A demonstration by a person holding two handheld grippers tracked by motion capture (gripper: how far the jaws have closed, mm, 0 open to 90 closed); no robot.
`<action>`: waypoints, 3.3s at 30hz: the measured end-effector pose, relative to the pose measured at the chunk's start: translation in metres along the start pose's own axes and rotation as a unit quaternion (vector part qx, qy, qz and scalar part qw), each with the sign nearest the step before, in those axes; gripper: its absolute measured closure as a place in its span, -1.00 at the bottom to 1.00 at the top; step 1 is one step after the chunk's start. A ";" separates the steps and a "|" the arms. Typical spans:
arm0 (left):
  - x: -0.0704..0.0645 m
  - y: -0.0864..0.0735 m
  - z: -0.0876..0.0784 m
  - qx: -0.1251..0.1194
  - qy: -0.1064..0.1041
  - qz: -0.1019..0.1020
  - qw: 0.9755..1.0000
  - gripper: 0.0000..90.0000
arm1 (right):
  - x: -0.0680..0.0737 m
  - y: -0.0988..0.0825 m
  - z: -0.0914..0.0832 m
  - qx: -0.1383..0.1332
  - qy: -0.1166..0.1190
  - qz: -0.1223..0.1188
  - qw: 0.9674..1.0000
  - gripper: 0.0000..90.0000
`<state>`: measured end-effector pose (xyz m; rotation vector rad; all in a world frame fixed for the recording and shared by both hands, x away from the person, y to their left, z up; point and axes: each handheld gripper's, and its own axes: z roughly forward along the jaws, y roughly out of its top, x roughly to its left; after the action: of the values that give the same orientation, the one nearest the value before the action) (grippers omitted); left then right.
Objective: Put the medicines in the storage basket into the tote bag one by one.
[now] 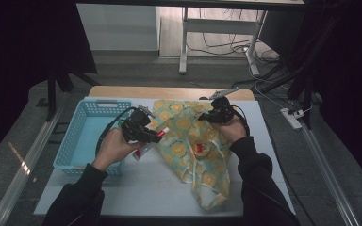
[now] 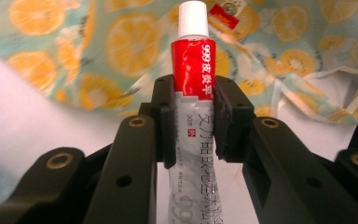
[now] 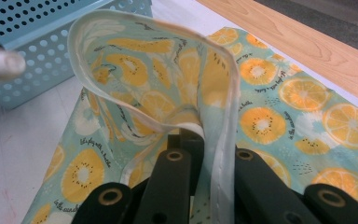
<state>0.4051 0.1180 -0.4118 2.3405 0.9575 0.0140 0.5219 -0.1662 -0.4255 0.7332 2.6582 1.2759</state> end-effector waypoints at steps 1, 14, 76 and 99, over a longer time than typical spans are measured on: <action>-0.002 0.003 0.004 0.001 -0.003 0.003 1.000 0.60 | 0.000 0.000 0.000 0.000 0.000 -0.001 1.000 1.00; -0.033 0.042 0.055 0.032 -0.025 0.046 0.998 0.59 | 0.000 0.000 -0.003 -0.003 -0.001 0.000 1.000 1.00; -0.024 0.076 0.134 0.061 0.061 0.036 0.996 0.59 | -0.007 -0.005 -0.008 -0.002 -0.016 0.013 1.000 1.00; -0.016 0.041 0.098 0.014 0.045 0.037 0.998 0.00 | -0.008 -0.007 -0.008 -0.006 -0.021 0.015 1.000 1.00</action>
<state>0.4418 0.0328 -0.4670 2.4171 0.9195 0.1376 0.5241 -0.1793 -0.4269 0.7926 2.6144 1.2678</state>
